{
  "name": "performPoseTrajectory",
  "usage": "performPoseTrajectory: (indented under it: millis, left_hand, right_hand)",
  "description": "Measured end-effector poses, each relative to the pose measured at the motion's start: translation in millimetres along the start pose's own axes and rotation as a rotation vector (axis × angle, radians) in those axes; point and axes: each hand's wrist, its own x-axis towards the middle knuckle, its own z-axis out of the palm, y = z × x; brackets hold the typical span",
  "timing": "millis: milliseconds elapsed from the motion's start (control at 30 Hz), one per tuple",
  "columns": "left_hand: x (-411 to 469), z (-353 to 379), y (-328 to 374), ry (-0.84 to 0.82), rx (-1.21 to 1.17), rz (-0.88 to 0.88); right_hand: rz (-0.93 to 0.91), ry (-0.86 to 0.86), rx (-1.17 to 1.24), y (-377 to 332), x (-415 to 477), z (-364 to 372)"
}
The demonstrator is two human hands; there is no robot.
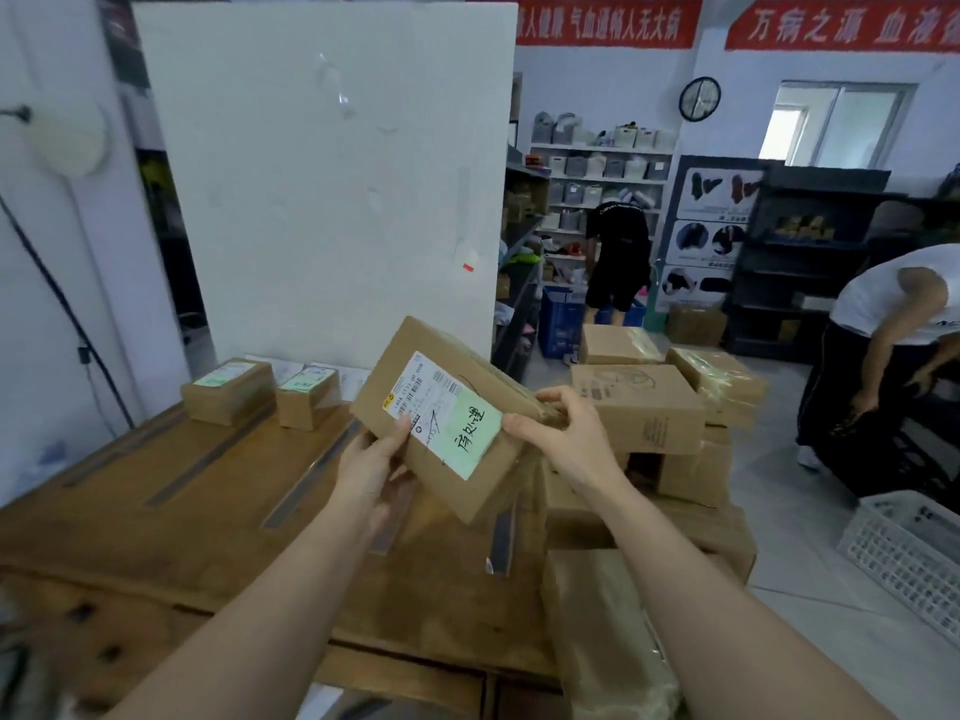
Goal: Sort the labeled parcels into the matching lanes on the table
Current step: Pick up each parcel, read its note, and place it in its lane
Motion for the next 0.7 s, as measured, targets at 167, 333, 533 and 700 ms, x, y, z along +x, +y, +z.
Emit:
performPoseTrajectory:
  millis: [167, 333, 533, 700]
  left_hand:
    - [-3, -27, 16, 0.02, 0.117, 0.078]
    - [-5, -54, 40, 0.016, 0.154, 0.112]
    - [-6, -103, 82, 0.029, 0.26, 0.095]
    - [4, -151, 115, 0.1, 0.239, 0.108]
  right_hand:
    - [0.122, -0.086, 0.152, -1, 6, 44]
    - [0.173, -0.107, 0.236, -22, 1, 88]
    - [0.193, -0.168, 0.284, -49, 1, 144]
    - [0.176, -0.248, 0.274, -73, 4, 200]
